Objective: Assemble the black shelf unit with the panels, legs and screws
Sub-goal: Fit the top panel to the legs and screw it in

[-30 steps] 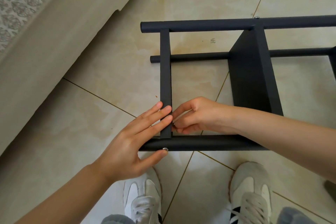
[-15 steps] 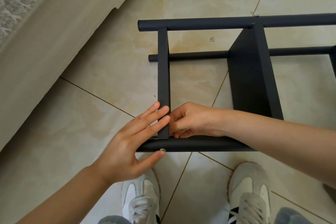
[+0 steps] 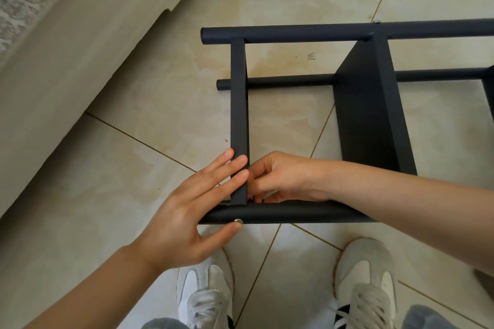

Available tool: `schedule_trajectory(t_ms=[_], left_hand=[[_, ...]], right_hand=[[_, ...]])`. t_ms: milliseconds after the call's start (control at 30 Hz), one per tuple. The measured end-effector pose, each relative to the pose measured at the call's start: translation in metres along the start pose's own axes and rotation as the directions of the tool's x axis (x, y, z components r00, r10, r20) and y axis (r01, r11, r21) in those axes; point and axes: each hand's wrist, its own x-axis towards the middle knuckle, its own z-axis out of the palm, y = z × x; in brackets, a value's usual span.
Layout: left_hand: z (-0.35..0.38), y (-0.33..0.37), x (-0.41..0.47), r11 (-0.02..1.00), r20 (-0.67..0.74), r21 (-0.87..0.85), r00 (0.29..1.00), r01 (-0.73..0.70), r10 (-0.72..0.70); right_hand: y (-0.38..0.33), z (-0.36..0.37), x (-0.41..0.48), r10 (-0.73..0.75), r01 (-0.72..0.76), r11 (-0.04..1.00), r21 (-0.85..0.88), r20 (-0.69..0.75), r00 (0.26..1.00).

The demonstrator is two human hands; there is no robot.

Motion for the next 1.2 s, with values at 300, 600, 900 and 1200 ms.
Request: schedule_trajectory(t_ms=[300,600,900,1200], left_hand=[[-0.002,0.0,0.002,1.0,-0.004,0.03,1.0,-0.01,0.01],[-0.002,0.004,0.003,1.0,-0.054,0.017,0.998,-0.008,0.009],[-0.002,0.001,0.003,1.0,-0.062,0.012,0.998,-0.018,0.019],[-0.001,0.002,0.003,1.0,-0.064,-0.004,0.998,-0.007,0.007]], right_hand=[[0.002,-0.007,0.0,0.047,-0.063,0.993,0.096,0.156,0.987],[-0.001,-0.015,0.009,0.151,-0.184,0.978,0.1,0.273,0.95],[-0.003,-0.014,0.014,0.173,-0.195,0.98,0.051,0.275,0.946],[-0.007,-0.016,0.014,0.19,-0.192,0.981,-0.018,0.253,0.949]])
